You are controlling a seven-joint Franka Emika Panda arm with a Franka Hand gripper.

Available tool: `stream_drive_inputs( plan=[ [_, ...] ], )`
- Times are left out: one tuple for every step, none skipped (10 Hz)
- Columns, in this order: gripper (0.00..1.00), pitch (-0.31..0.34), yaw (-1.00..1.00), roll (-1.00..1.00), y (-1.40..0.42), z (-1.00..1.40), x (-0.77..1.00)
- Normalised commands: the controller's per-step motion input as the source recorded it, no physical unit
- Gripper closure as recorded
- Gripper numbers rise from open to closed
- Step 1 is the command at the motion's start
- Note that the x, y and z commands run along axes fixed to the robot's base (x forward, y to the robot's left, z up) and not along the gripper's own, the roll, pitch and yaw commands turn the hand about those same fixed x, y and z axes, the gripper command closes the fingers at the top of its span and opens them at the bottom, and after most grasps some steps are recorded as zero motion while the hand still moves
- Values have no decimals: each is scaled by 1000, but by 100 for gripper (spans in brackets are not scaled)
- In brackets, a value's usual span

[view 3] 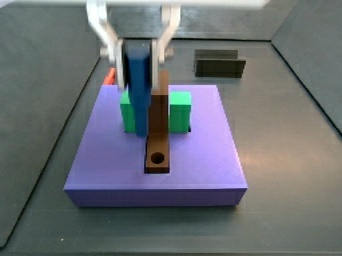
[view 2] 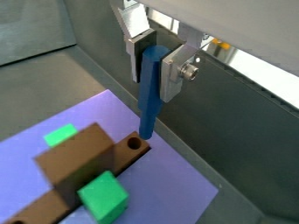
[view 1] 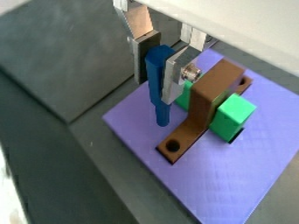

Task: Pick up the blue object. Move up. Place the blue object on the fixture. Regrasp the blue object. Move to above the board. Insert the blue object.
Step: Insert the blue object.

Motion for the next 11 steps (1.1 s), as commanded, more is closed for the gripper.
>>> stream_drive_inputs(
  plan=[
    [100, -157, 580, 297, -277, -266, 60],
    [100, -34, 406, 344, -240, -57, 166],
    [100, 0, 209, 253, -17, -174, 26],
    [100, 0, 0, 17, -26, 0, 0],
    [100, 0, -37, 7, -49, -94, 297],
    [100, 80, -389, -24, -37, -163, 557],
    [100, 111, -414, -24, -14, -174, 514],
    [100, 110, -374, 0, -20, -91, 466],
    [100, 84, -277, 0, 0, -40, 294],
    [100, 3, -163, 1, 0, -46, 100],
    [100, 0, -23, 39, 0, -69, 0]
  ],
)
